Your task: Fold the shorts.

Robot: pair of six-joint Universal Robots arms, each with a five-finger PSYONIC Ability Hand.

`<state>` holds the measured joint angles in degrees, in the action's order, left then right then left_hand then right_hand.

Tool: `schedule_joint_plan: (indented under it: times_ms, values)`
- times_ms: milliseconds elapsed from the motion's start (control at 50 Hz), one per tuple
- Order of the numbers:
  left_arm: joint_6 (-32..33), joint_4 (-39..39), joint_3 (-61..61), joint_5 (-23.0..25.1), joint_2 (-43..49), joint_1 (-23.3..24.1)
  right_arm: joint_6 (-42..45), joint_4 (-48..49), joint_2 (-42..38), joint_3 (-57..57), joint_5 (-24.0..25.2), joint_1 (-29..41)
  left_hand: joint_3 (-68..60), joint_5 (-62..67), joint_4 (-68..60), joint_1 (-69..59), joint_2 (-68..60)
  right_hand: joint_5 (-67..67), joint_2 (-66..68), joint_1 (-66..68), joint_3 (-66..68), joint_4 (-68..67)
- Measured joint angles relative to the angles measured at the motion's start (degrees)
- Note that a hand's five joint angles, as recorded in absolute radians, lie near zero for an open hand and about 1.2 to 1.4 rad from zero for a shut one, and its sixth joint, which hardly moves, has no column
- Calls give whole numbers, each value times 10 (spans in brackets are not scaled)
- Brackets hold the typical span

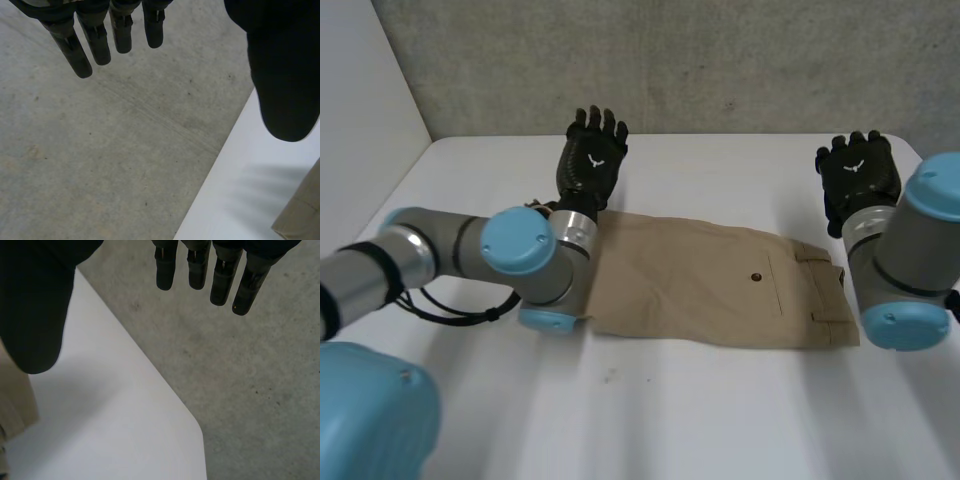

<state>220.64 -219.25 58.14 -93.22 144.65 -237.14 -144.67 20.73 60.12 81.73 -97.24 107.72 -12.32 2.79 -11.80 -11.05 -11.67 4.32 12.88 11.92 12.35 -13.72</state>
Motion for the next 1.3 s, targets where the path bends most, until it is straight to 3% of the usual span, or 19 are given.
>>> schedule_joint_plan:
  times_ms: [120, 260, 380, 440, 460, 500, 540, 660, 840, 940, 1080, 1200, 1300]
  values:
    - [-42, 48, 119, -1, -117, -8, -33, -61, 79, 75, 59, -6, 0, 0, 0, 0, 0, 0, 0, 0, 0, 0]
    - [-195, 175, 243, 2, -231, -31, -53, -144, 116, 178, 133, -46, 0, 0, 0, 0, 0, 0, 0, 0, 0, 0]
    - [-316, 230, 303, 4, -278, -49, -63, -135, 109, 225, 150, -74, 0, 0, 0, 0, 0, 12, 12, 6, 23, -9]
    - [-360, 240, 331, 5, -295, -59, -64, -108, 91, 237, 150, -87, 0, 0, 0, 0, 0, 163, 185, 152, 190, -175]
    - [-367, 241, 338, 5, -298, -61, -64, -98, 85, 238, 150, -90, 0, 0, 0, 0, 0, 163, 185, 152, 190, -175]
    - [-373, 240, 346, 5, -301, -63, -63, -84, 78, 238, 148, -95, 0, 0, 0, 0, 0, 379, 436, 365, 433, -419]
    - [-375, 238, 351, 4, -303, -64, -61, -71, 72, 236, 145, -103, 0, 0, 0, 0, 0, 465, 533, 404, 527, -516]
    - [-370, 235, 356, 2, -308, -67, -44, -59, 81, 228, 139, -132, 0, 0, 0, 0, 0, 496, 548, 404, 553, -544]
    - [-367, 239, 358, 1, -327, -70, 77, -105, 138, 196, 134, -171, 0, 0, 0, 0, 0, 505, 548, 404, 553, -544]
    - [-367, 237, 366, 1, -335, -70, 129, -128, 147, 130, 126, -111, 0, 0, 0, 0, 0, 513, 548, 426, 553, -546]
    - [-367, 234, 370, -1, -340, -71, 133, -129, 120, 39, 130, 57, 0, 0, 0, 0, 0, 516, 548, 432, 553, -546]
    - [-367, 233, 370, -2, -342, -80, 120, -120, 41, -13, 189, 222, 0, 0, 0, 0, 0, 520, 548, 432, 553, -546]
    - [-367, 233, 370, -2, -343, -88, 95, -117, -24, -25, 239, 280, 0, 0, 0, 0, 0, 526, 548, 437, 553, -546]
